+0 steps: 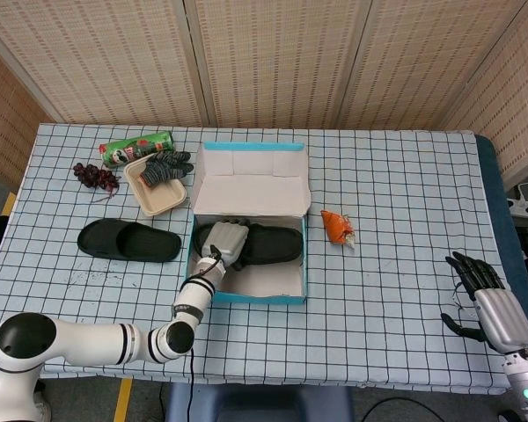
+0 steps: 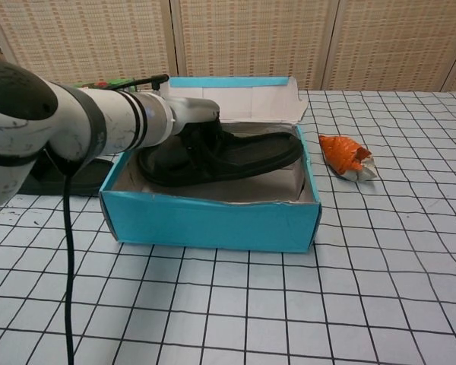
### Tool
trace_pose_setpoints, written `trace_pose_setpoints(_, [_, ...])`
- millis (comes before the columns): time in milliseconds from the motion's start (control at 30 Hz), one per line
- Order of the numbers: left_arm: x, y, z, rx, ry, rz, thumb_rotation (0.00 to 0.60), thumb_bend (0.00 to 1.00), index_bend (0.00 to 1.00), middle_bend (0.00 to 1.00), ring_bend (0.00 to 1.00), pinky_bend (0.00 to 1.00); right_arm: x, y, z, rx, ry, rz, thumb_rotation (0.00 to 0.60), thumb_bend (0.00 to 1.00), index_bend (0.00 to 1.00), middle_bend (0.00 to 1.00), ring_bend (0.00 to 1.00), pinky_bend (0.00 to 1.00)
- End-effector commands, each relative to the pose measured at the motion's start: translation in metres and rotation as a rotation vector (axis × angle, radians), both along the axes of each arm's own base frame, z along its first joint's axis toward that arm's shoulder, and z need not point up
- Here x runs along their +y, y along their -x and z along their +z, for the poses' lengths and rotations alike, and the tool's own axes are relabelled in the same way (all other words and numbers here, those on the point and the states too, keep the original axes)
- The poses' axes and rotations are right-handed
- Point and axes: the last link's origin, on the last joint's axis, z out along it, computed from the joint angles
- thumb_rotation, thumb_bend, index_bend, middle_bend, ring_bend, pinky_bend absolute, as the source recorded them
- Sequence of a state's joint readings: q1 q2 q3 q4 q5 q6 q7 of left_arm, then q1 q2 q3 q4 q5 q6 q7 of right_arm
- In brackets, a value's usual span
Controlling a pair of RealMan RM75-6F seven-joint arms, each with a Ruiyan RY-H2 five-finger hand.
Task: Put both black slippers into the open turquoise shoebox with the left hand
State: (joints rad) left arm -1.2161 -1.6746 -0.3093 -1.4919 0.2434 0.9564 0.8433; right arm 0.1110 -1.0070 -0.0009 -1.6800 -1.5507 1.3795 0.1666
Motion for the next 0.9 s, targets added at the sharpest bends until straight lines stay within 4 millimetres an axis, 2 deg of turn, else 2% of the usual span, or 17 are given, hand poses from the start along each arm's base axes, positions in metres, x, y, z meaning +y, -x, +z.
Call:
trace_pose_setpoints(33, [0.0, 0.006, -0.006, 0.03, 0.0, -0.003, 0.6, 0.48, 0.62, 0.8, 0.64, 0.66, 0.0, 0.0, 0.0, 0.001, 0.0, -0.001, 0.6, 0.17, 0.0, 0.0, 0.0, 0.0])
trace_pose_setpoints(367, [0.0, 0.018, -0.028, 0.099, 0.016, -0.031, 0.6, 0.48, 0.6, 0.78, 0.63, 0.64, 0.0, 0.0, 0.0, 0.001, 0.001, -0.004, 0.6, 0.17, 0.0, 0.0, 0.0, 0.0])
trace_pose_setpoints(433, [-0.001, 0.016, -0.027, 0.082, 0.032, -0.04, 0.6, 0.47, 0.5, 0.68, 0.59, 0.6, 0.0, 0.0, 0.0, 0.001, -0.001, -0.005, 0.6, 0.17, 0.0, 0.0, 0.0, 0.0])
trace_pose_setpoints(467, [-0.001, 0.016, -0.026, 0.077, 0.037, -0.049, 0.6, 0.47, 0.39, 0.58, 0.53, 0.58, 0.0, 0.0, 0.0, 0.0, -0.001, -0.005, 0.6, 0.17, 0.0, 0.0, 0.0, 0.0])
trace_pose_setpoints(533, [-0.002, 0.014, -0.023, 0.061, 0.042, -0.067, 0.6, 0.46, 0.16, 0.36, 0.37, 0.53, 0.0, 0.0, 0.001, 0.0, 0.002, -0.005, 0.6, 0.17, 0.0, 0.0, 0.0, 0.0])
trace_pose_setpoints(600, [-0.004, 0.013, -0.021, 0.047, 0.053, -0.075, 0.6, 0.44, 0.01, 0.17, 0.19, 0.45, 0.0, -0.001, 0.001, 0.0, 0.002, -0.003, 0.6, 0.17, 0.0, 0.0, 0.0, 0.0])
trace_pose_setpoints(733, [-0.004, 0.014, -0.019, 0.022, 0.074, -0.074, 0.6, 0.41, 0.0, 0.01, 0.02, 0.35, 0.001, -0.001, 0.0, 0.0, -0.003, -0.001, 0.6, 0.17, 0.0, 0.0, 0.0, 0.0])
trace_pose_setpoints(900, [-0.002, 0.013, -0.009, -0.051, 0.082, -0.072, 0.6, 0.39, 0.0, 0.0, 0.0, 0.29, 0.001, -0.002, 0.001, -0.001, 0.002, -0.001, 0.6, 0.17, 0.0, 0.0, 0.0, 0.0])
